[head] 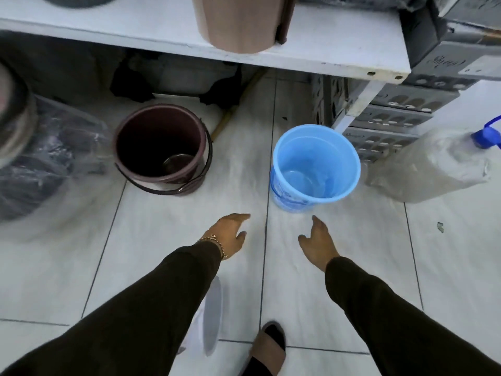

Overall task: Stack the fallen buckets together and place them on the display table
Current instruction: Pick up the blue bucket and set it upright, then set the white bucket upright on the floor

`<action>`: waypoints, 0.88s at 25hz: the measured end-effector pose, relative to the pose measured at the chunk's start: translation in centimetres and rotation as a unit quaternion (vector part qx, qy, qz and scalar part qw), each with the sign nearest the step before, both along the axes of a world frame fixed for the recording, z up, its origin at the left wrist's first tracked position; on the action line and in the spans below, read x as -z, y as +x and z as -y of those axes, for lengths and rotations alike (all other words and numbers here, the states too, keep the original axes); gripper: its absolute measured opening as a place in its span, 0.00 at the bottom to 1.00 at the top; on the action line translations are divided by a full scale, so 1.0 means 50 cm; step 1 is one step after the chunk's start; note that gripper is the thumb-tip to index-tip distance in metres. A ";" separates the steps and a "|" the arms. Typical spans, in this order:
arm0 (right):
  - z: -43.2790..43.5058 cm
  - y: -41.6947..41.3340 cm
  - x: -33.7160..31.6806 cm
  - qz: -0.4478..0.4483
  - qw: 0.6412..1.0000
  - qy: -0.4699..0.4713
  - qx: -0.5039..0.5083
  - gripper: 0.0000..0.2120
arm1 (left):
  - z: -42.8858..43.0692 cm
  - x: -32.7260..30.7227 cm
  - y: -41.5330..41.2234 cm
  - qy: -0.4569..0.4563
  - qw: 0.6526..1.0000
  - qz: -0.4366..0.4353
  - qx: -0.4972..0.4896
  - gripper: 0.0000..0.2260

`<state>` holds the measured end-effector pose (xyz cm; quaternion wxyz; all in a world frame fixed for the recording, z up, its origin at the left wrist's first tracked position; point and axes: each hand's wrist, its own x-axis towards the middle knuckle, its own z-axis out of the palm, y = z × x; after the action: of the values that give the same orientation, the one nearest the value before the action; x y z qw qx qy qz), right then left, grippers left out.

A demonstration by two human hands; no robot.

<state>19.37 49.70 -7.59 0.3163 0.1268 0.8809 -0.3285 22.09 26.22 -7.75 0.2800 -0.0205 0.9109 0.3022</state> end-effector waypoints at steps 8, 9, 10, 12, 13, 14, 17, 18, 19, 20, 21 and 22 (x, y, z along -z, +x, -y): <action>0.249 0.485 0.209 0.244 0.955 -0.081 -0.146 0.30 | 0.123 0.170 0.345 -0.253 0.840 -0.024 0.479 0.20; 0.277 0.526 0.236 0.232 0.957 -0.099 -0.145 0.26 | 0.134 0.189 0.355 -0.254 0.824 -0.067 0.502 0.18; 0.298 0.556 0.257 0.210 0.963 -0.111 -0.130 0.22 | 0.144 0.204 0.360 -0.248 0.807 -0.116 0.523 0.16; 0.326 0.575 0.271 0.140 0.978 -0.115 -0.105 0.15 | 0.168 0.210 0.351 -0.247 0.767 -0.179 0.565 0.13; 0.333 0.573 0.267 0.098 0.983 -0.112 -0.107 0.13 | 0.186 0.201 0.344 -0.244 0.760 -0.196 0.570 0.12; 0.332 0.563 0.254 0.052 0.986 -0.108 -0.117 0.11 | 0.204 0.187 0.334 -0.235 0.767 -0.208 0.560 0.12; 0.300 0.496 0.209 -0.086 0.970 -0.036 -0.224 0.10 | 0.254 0.119 0.303 -0.217 0.813 -0.203 0.501 0.14; 0.285 0.467 0.200 -0.139 0.945 0.015 -0.295 0.10 | 0.266 0.110 0.298 -0.213 0.829 -0.186 0.482 0.16; 0.269 0.437 0.197 -0.189 0.909 0.067 -0.366 0.11 | 0.272 0.110 0.298 -0.220 0.843 -0.158 0.465 0.17; 0.255 0.412 0.199 -0.217 0.873 0.108 -0.423 0.10 | 0.270 0.114 0.300 -0.236 0.851 -0.128 0.451 0.19; 0.246 0.390 0.203 -0.222 0.843 0.145 -0.468 0.09 | 0.263 0.124 0.304 -0.253 0.858 -0.117 0.432 0.20; 0.241 0.373 0.210 -0.212 0.819 0.185 -0.500 0.09 | 0.250 0.137 0.309 -0.268 0.864 -0.115 0.411 0.19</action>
<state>38.01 37.63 -18.11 0.2132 -0.3476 0.9128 0.0248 37.53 13.73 -14.59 0.2561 0.3166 0.9083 -0.0960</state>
